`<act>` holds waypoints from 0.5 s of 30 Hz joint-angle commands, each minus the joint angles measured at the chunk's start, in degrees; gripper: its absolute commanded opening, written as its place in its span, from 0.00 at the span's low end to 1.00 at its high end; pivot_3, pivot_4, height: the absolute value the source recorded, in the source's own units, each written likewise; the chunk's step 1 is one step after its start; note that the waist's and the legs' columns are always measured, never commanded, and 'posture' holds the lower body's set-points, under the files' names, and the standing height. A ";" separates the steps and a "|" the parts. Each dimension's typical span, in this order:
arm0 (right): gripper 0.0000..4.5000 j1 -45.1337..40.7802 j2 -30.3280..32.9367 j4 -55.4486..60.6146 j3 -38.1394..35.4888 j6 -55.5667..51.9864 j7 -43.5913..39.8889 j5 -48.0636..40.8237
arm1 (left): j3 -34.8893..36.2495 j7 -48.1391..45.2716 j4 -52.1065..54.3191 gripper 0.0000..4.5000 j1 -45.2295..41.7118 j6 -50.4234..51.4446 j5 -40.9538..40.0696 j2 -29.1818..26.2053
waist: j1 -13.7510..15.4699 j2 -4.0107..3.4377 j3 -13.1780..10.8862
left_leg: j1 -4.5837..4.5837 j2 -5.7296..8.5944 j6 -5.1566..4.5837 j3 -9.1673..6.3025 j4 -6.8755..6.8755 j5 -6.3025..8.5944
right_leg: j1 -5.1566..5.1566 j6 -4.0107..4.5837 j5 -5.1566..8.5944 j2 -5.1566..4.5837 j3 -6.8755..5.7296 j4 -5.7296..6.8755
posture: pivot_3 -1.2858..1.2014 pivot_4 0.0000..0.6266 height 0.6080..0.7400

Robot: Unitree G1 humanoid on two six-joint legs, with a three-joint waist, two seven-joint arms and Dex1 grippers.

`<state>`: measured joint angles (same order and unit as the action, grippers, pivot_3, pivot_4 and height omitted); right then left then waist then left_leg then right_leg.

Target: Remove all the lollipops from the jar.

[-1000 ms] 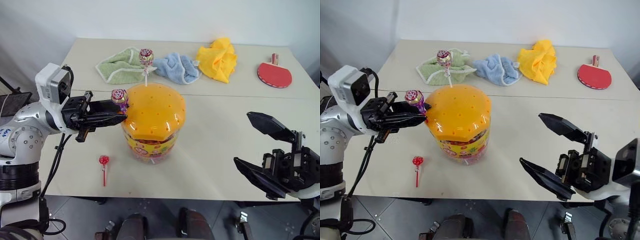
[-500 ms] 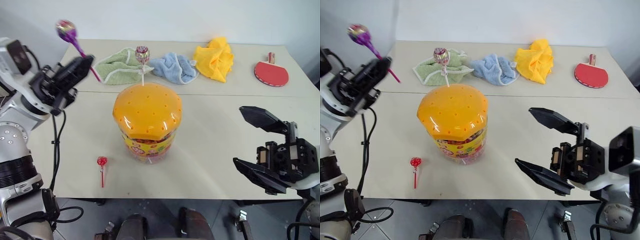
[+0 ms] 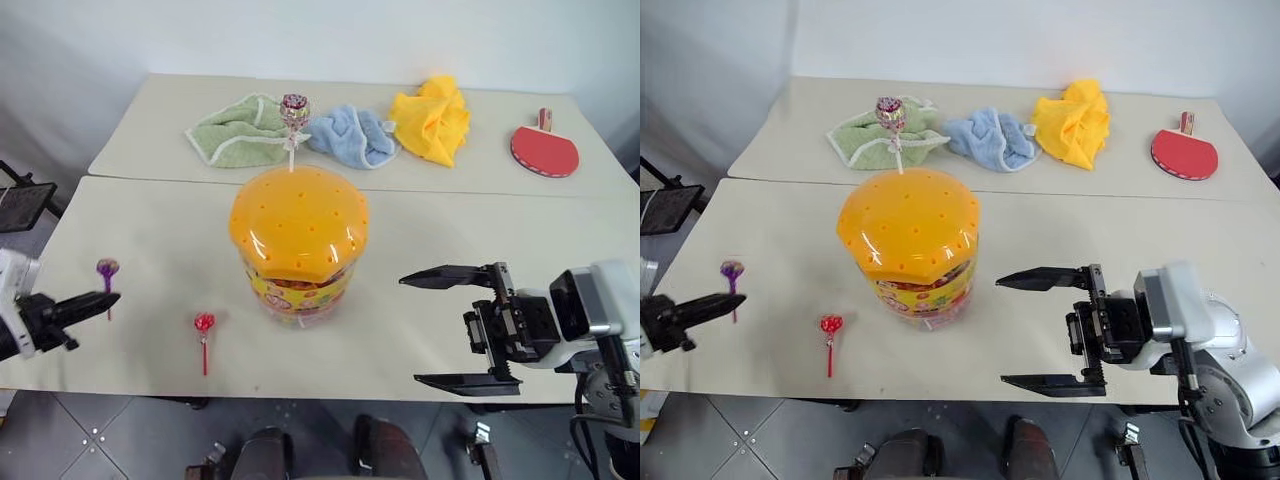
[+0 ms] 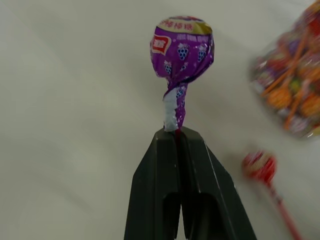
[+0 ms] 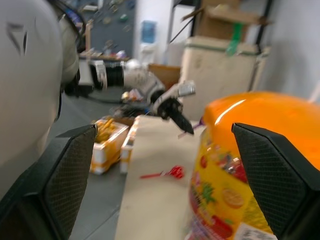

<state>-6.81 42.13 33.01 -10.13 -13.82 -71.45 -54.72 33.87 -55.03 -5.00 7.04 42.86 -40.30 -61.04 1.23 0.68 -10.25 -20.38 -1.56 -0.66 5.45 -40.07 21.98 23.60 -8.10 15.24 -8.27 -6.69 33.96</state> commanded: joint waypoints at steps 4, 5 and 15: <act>1.00 2.15 -0.62 -1.65 -1.41 2.36 -3.13 2.25 | 1.47 -1.59 4.35 0.11 4.04 -0.36 3.34 -0.36 | 0.17 -0.10 -0.04 | 0.04 -0.01 -0.01 0.04 0.00 0.02 | 0.01 0.09 0.04 -0.02 -0.02 0.08 | 0.52 0.24 1.00; 1.00 2.33 -0.73 -1.72 -1.48 2.44 -3.09 2.43 | 1.15 -1.34 4.42 0.15 4.06 -0.12 3.57 -0.16 | 0.08 -0.10 -0.04 | 0.06 -0.05 0.02 0.06 0.01 0.03 | 0.02 0.16 0.08 0.00 -0.04 0.10 | 0.52 0.24 1.00; 1.00 3.74 -1.58 -2.97 -4.08 3.38 -2.17 2.33 | -0.08 -3.28 0.03 0.81 1.16 -3.87 6.41 -0.38 | -0.21 -0.12 -0.05 | 0.17 -0.17 0.13 0.30 0.03 0.09 | 0.09 0.28 0.14 0.09 -0.06 0.23 | 0.52 0.24 1.00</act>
<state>-3.29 41.04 29.72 -12.02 -11.24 -74.04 -51.05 32.62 -57.23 -3.86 8.97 41.17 -34.91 -60.94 1.02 0.56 -10.29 -20.21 -1.74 -0.53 5.78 -40.04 22.07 23.69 -7.82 15.39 -8.18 -6.74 34.19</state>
